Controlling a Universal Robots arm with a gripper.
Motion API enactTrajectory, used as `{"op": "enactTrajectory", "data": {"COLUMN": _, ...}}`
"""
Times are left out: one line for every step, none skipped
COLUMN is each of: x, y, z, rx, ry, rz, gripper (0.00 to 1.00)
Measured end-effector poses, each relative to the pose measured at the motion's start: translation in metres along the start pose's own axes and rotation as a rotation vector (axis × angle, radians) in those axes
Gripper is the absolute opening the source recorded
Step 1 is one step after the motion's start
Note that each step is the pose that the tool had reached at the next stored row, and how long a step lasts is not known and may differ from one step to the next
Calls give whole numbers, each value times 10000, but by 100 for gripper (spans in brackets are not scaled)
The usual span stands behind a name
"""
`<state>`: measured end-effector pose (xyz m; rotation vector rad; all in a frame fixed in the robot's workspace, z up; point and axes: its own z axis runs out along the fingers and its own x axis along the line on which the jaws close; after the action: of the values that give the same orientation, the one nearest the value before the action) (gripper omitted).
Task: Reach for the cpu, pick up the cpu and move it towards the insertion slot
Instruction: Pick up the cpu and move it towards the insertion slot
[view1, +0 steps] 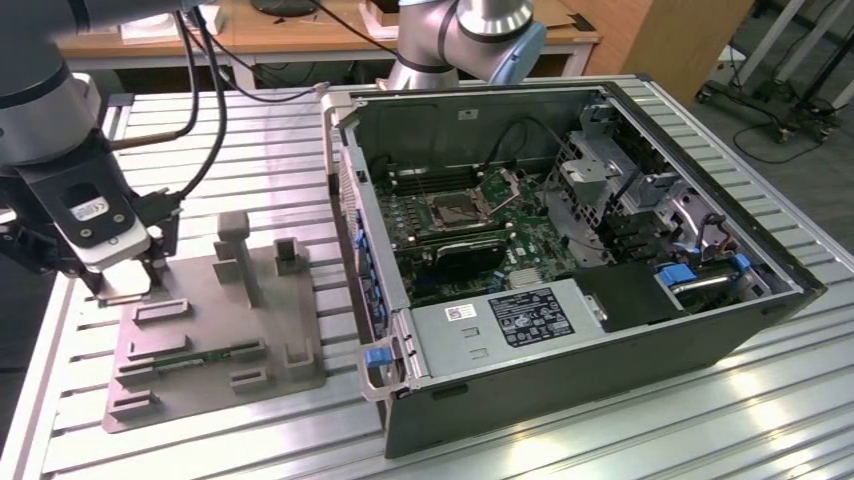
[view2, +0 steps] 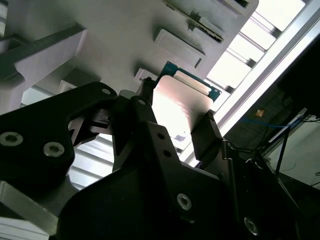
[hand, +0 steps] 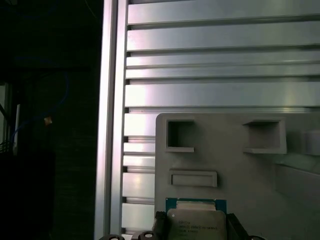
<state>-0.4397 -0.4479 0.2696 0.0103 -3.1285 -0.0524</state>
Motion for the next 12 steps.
{"op": "enactTrajectory", "data": {"x": 0, "y": 0, "z": -6, "rx": 3, "ry": 0, "rz": 0, "gripper": 54}}
{"op": "enactTrajectory", "data": {"x": 0, "y": 1, "z": -13, "rx": 5, "ry": 0, "rz": 0, "gripper": 54}}
{"op": "enactTrajectory", "data": {"x": 0, "y": 1, "z": -19, "rx": 9, "ry": 0, "rz": 0, "gripper": 54}}
{"op": "enactTrajectory", "data": {"x": 0, "y": 1, "z": -25, "rx": 11, "ry": 0, "rz": -1, "gripper": 54}}
{"op": "enactTrajectory", "data": {"x": 0, "y": 2, "z": -31, "rx": 15, "ry": -1, "rz": 0, "gripper": 54}}
{"op": "enactTrajectory", "data": {"x": 0, "y": 2, "z": -37, "rx": 18, "ry": 0, "rz": 0, "gripper": 54}}
{"op": "enactTrajectory", "data": {"x": 0, "y": 3, "z": -43, "rx": 22, "ry": 1, "rz": 0, "gripper": 54}}
{"op": "enactTrajectory", "data": {"x": 1, "y": 4, "z": -50, "rx": 26, "ry": 1, "rz": 0, "gripper": 54}}
{"op": "enactTrajectory", "data": {"x": 0, "y": 4, "z": -56, "rx": 30, "ry": 0, "rz": 0, "gripper": 54}}
{"op": "enactTrajectory", "data": {"x": 1, "y": 5, "z": -62, "rx": 34, "ry": 0, "rz": 0, "gripper": 54}}
{"op": "enactTrajectory", "data": {"x": 1, "y": 5, "z": -68, "rx": 38, "ry": 0, "rz": 0, "gripper": 54}}
{"op": "enactTrajectory", "data": {"x": 1, "y": 6, "z": -74, "rx": 42, "ry": 0, "rz": 0, "gripper": 54}}
